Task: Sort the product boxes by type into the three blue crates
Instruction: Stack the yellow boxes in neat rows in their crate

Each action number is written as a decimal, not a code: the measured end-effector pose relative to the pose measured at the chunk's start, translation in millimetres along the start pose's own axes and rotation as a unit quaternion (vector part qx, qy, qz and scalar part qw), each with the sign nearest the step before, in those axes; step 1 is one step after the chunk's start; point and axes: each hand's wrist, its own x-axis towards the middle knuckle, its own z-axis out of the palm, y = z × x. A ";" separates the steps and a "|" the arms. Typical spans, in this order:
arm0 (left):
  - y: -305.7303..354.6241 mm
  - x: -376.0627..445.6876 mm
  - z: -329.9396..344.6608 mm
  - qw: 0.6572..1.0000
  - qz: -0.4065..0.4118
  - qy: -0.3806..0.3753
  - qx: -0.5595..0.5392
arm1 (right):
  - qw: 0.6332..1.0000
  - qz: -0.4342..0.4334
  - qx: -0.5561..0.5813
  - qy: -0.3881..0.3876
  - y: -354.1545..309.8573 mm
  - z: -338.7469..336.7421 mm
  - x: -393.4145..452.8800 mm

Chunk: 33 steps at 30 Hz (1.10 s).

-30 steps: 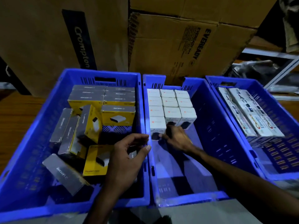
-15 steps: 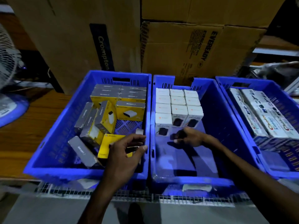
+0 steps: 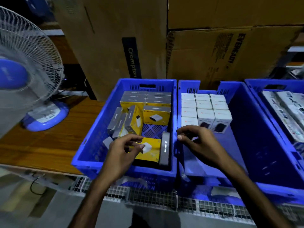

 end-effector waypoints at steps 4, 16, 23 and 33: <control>-23.2 46.8 -41.8 0.999 0.023 0.003 0.029 | 0.999 -0.004 -0.021 0.025 -17.2 11.0 16.9; -67.9 248.1 -67.2 0.913 0.109 -0.196 0.340 | 0.985 0.029 -0.162 0.059 -13.9 75.3 140.3; -80.9 270.3 -39.4 0.920 0.070 -0.248 0.294 | 0.922 0.100 -0.371 -0.044 -18.6 79.2 173.3; -76.5 260.4 -47.7 0.928 0.061 -0.276 0.241 | 0.851 0.108 -0.502 -0.112 -23.1 97.9 218.9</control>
